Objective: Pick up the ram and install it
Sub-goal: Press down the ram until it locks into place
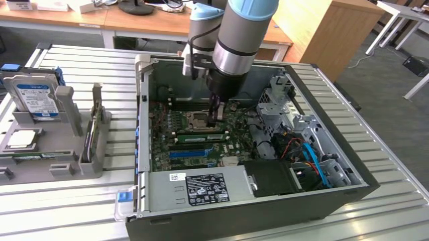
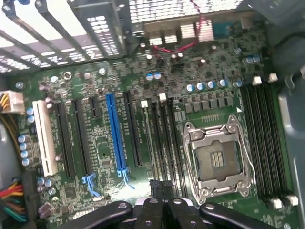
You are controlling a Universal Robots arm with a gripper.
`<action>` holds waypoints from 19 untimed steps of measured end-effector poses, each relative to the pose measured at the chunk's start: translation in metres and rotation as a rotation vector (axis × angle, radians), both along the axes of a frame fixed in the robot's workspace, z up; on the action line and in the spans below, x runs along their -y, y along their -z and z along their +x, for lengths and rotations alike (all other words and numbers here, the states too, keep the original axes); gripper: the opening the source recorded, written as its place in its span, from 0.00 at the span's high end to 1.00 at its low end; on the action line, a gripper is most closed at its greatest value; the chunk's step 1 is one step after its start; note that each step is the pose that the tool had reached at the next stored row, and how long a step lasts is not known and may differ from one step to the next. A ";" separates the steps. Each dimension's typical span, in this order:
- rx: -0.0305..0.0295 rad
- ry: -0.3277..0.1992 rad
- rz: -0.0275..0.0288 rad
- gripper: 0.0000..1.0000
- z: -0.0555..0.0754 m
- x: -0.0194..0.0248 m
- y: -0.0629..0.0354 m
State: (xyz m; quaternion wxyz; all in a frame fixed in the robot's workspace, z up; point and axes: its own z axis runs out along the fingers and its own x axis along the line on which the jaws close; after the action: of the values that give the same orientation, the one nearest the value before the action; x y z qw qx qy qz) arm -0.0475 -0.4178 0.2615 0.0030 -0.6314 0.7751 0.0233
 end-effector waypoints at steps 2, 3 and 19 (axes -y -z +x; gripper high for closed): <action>0.0000 0.029 0.0000 0.89 0.000 0.0000 0.0000; 0.0000 0.045 0.0000 0.89 0.000 0.0000 0.0000; 0.0000 0.327 0.0000 0.89 0.000 0.0000 0.0002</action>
State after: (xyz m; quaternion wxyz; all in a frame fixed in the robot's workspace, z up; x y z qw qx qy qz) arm -0.0475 -0.4178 0.2613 0.0068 -0.4966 0.8677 0.0224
